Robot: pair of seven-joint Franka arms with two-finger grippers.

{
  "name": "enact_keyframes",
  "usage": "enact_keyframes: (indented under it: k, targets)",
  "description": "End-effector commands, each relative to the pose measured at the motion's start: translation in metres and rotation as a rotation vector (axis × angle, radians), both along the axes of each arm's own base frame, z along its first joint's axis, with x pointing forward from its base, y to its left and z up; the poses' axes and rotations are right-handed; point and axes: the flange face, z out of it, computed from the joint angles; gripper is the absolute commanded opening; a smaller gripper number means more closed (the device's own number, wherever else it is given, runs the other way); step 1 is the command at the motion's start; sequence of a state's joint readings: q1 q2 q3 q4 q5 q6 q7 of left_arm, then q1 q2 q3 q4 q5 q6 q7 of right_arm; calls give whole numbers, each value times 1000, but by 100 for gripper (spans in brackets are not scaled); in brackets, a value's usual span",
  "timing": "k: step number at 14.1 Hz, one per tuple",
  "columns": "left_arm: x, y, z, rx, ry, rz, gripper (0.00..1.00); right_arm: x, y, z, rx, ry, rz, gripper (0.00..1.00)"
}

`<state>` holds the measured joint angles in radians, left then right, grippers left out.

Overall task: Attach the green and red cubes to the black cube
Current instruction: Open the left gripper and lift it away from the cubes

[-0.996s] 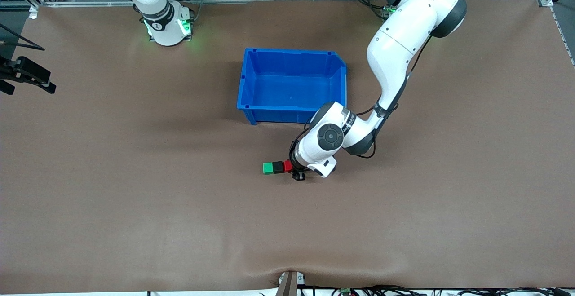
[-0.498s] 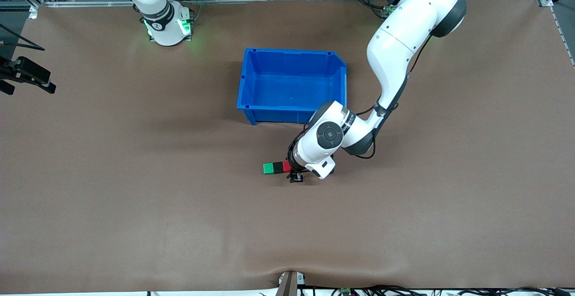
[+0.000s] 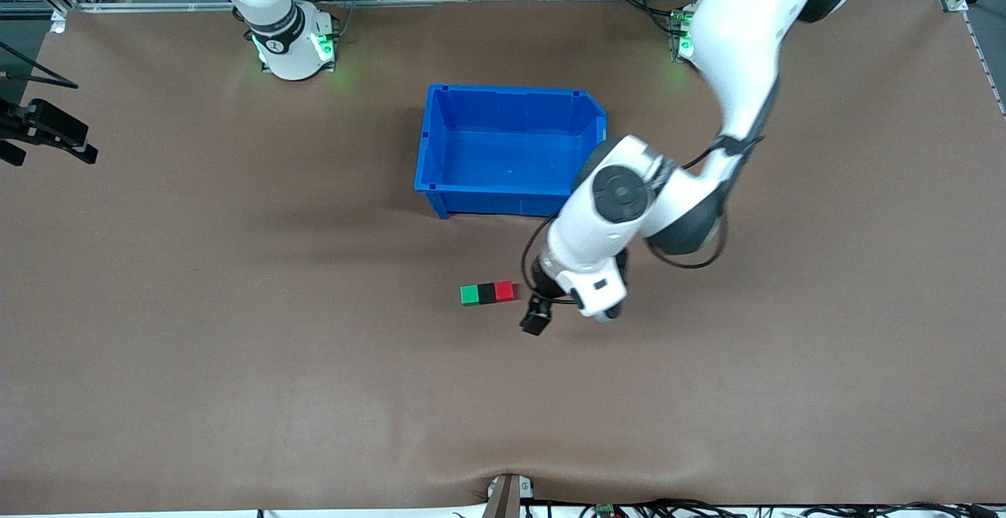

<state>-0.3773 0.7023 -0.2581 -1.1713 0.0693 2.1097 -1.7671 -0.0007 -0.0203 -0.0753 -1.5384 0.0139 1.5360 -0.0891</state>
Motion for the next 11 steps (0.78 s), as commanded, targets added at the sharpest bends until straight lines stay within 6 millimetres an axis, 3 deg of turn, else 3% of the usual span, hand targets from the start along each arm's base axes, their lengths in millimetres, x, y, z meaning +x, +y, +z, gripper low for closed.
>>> enact_keyframes:
  k: [1, 3, 6, 10, 11]
  targets:
    - [8, 90, 90, 122, -76, -170, 100, 1, -1, 4, -17, 4, 1, 100]
    - [12, 163, 130, 194, -62, -275, 100, 1, -1, 4, -17, 2, 1, 100]
    - [6, 255, 184, 252, -78, -425, 100, 1, -1, 4, -17, 2, 3, 100]
    - [-19, 330, 218, 311, -7, -628, 100, 1, -3, 5, -21, -2, 3, 100]
    - [-30, 339, 228, 315, 10, -674, 100, 1, -4, 5, -23, -3, 4, 100]
